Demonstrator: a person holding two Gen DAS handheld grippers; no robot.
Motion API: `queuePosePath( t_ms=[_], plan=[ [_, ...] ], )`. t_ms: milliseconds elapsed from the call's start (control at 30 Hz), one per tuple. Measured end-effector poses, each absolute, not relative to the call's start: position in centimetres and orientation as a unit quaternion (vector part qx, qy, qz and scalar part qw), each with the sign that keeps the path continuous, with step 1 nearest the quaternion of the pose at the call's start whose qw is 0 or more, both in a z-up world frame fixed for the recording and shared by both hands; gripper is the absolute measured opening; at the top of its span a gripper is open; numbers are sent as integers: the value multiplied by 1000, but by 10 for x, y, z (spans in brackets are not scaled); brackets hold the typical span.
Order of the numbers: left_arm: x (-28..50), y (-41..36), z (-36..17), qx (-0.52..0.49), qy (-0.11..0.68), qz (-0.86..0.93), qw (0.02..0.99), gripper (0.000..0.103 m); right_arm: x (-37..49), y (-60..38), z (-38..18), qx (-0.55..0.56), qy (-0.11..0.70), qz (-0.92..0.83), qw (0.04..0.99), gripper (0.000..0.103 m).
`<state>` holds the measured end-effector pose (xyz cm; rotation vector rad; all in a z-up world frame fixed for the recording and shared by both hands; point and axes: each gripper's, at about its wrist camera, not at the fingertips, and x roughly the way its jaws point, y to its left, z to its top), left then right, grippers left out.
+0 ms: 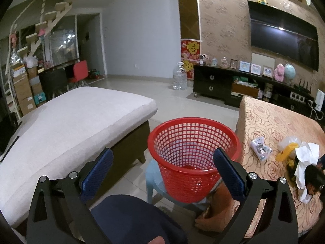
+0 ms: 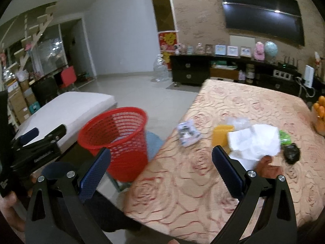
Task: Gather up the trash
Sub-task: 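Reach to the table and grasp the Watsons snack bag with the left gripper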
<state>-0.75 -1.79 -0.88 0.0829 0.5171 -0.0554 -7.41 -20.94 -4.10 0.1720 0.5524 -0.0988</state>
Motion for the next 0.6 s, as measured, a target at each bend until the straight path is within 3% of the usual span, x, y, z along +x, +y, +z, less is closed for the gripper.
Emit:
queuePosePath(
  t_ms=[600],
  plan=[
    [10,-108,-24,87,271,-146,947,95,-122,-356,-57,144,246,-220,933,97]
  ],
)
